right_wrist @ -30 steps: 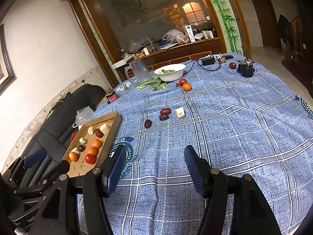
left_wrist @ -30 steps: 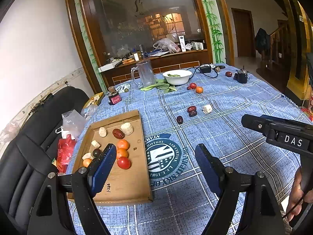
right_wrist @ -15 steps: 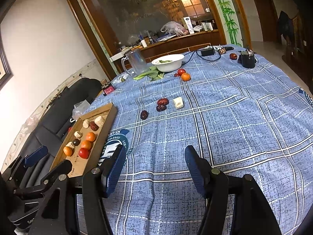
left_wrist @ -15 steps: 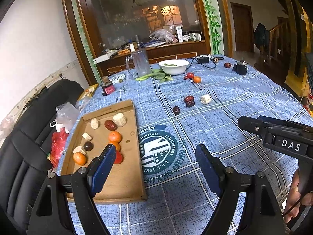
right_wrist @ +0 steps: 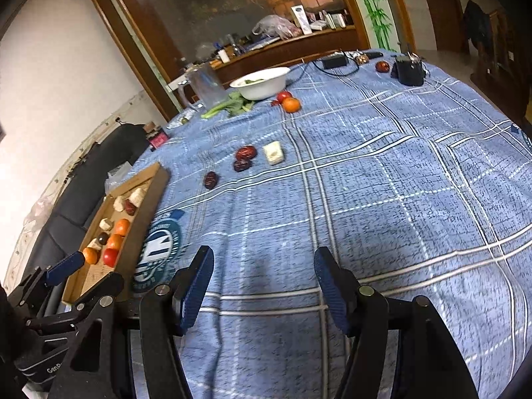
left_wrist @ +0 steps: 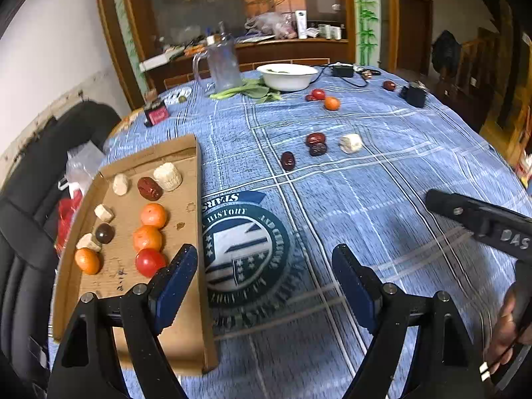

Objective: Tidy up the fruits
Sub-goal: 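Move the left tool to a dark date while the right tool approaches a pale cube, then close the left tool on the dark date while the right tool grasps the pale cube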

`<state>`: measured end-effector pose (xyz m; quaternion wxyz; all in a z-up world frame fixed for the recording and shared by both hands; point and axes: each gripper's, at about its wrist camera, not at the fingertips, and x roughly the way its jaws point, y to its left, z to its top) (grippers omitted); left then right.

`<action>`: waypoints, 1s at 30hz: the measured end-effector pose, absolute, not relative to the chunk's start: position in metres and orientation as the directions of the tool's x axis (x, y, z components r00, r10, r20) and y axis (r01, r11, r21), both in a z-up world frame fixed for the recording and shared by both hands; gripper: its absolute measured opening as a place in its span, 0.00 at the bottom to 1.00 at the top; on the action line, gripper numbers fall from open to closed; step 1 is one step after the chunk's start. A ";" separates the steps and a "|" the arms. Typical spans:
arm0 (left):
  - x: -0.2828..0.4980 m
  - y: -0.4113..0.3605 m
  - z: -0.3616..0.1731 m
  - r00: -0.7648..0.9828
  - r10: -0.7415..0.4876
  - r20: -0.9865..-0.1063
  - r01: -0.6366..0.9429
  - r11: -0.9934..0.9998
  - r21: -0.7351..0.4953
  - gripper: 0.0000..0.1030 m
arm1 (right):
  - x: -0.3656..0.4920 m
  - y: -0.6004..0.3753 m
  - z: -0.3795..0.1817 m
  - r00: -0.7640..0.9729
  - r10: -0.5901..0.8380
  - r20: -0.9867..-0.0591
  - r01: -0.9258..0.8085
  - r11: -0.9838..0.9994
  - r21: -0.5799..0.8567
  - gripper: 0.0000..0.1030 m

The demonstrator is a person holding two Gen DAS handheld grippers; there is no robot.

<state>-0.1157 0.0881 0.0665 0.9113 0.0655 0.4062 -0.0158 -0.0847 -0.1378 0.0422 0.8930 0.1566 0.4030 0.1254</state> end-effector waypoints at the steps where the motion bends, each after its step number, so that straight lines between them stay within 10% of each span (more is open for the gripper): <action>1: -0.110 0.089 0.066 0.666 0.023 -0.745 0.076 0.992 0.098 0.80 | -0.080 -0.139 0.045 0.644 0.343 -0.684 -0.101 0.924 0.369 0.65; 16: 0.010 0.078 0.036 0.578 -0.072 -0.813 0.087 0.996 -0.026 0.79 | 0.052 -0.111 0.021 0.544 0.282 -0.790 -0.148 0.959 0.241 0.64; 27: 0.048 0.069 0.011 0.555 -0.099 -0.826 0.113 0.993 -0.043 0.44 | 0.073 -0.096 0.008 0.562 0.256 -0.786 -0.188 0.966 0.180 0.44; 30: 0.046 0.065 0.010 0.576 -0.084 -0.813 0.125 0.992 -0.015 0.17 | 0.073 -0.093 0.007 0.564 0.283 -0.776 -0.209 0.958 0.197 0.30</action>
